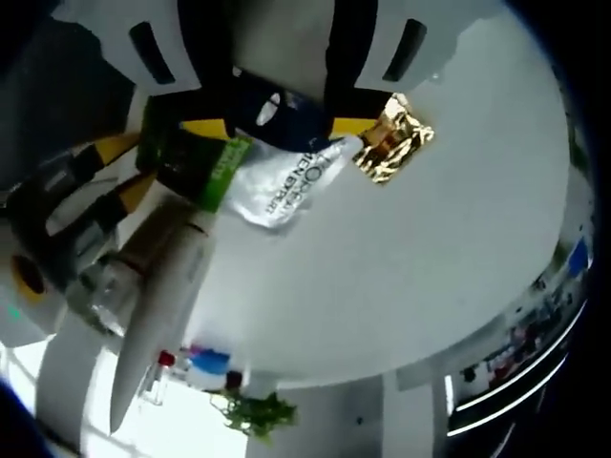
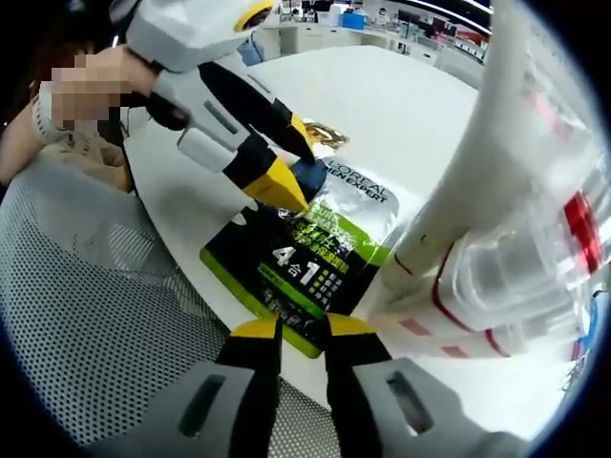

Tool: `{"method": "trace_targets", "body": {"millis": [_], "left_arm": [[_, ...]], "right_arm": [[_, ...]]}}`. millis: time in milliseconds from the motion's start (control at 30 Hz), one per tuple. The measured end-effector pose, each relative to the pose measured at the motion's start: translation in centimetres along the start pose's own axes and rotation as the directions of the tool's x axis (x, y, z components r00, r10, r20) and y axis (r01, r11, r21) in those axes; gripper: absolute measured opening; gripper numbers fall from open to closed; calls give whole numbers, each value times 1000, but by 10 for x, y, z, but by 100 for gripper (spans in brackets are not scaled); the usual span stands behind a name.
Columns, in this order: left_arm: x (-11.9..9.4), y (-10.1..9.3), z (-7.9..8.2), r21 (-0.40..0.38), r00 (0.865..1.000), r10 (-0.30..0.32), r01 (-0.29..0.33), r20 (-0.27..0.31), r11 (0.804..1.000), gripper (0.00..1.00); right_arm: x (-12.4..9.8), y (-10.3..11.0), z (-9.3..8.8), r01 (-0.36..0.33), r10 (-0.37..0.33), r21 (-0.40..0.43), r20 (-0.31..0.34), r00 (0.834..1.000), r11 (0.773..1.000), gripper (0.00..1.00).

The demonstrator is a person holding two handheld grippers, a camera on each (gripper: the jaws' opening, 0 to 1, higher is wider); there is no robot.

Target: Arrange the skincare products in the storage area until every visible bottle or jar stands upright without overlapping.

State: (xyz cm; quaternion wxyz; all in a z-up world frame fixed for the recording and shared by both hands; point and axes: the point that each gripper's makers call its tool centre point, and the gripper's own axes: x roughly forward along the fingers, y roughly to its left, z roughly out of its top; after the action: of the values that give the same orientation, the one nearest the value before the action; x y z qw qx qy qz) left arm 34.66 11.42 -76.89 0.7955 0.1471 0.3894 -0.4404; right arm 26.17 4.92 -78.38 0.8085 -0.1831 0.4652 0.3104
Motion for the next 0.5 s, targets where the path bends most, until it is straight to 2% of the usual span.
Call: {"method": "trace_targets", "body": {"millis": [133,500], "left_arm": [[-10,-2,3,-24,1000,-13,13,12,1000,35],[-45,-1,13,-29,997,44,-42,71,999,44]], "right_arm": [[0,0,0,-1,1,-4,-2,1000,1000,18],[0,1,0,-3,2,-29,-3,1000,1000,18]]}}
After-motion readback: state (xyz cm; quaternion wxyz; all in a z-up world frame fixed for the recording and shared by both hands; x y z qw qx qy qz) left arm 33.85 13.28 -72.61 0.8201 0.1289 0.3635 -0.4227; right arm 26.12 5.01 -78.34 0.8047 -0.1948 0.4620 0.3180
